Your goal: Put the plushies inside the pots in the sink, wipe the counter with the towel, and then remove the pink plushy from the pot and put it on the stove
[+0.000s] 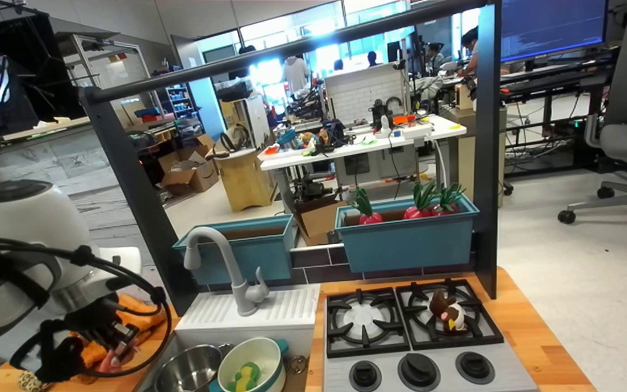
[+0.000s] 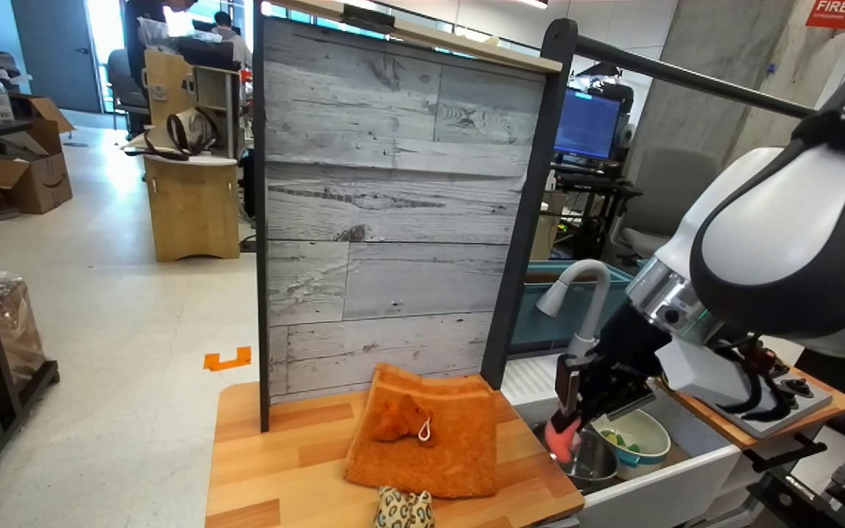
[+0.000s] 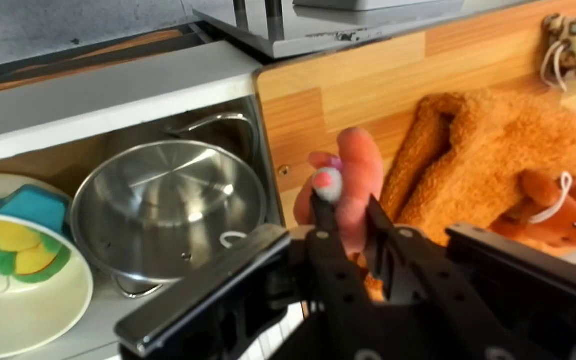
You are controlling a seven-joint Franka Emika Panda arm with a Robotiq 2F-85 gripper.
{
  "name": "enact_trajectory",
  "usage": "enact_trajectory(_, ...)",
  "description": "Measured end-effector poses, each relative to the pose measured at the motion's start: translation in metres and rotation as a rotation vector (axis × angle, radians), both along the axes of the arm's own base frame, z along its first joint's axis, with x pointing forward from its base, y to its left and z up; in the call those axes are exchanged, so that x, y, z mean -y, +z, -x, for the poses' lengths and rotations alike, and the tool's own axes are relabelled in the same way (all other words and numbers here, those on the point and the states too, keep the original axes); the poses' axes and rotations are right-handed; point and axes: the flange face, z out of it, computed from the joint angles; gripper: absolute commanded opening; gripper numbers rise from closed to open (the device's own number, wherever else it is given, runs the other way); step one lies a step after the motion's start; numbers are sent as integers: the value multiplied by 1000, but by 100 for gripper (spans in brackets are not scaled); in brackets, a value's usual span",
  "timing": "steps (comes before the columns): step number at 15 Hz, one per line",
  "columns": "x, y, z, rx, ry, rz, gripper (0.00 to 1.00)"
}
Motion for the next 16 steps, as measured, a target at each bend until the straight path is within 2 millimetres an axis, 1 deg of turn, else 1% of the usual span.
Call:
enact_trajectory(2, -1, -18, -4, -5, 6, 19, 4)
enact_trajectory(5, 16, -43, -22, 15, 1, 79, 4)
enact_trajectory(6, 23, -49, -30, 26, 0, 101, 43)
enact_trajectory(7, 29, -54, -36, 36, -2, 121, 45)
enact_trajectory(8, 35, -58, -42, 43, -4, 137, 51)
enact_trajectory(9, 41, -61, -47, 44, -10, 146, 59)
enact_trajectory(10, 47, -63, -50, 37, -16, 154, 66)
enact_trajectory(11, 55, -64, -54, 29, -25, 162, 74)
enact_trajectory(12, 65, -63, -59, 26, -41, 173, 81)
enact_trajectory(13, 79, -61, -64, 19, -68, 192, 89)
enact_trajectory(15, 120, -45, -77, 40, -146, 254, 100)
enact_trajectory(16, 148, -31, -84, 62, -189, 297, 100)
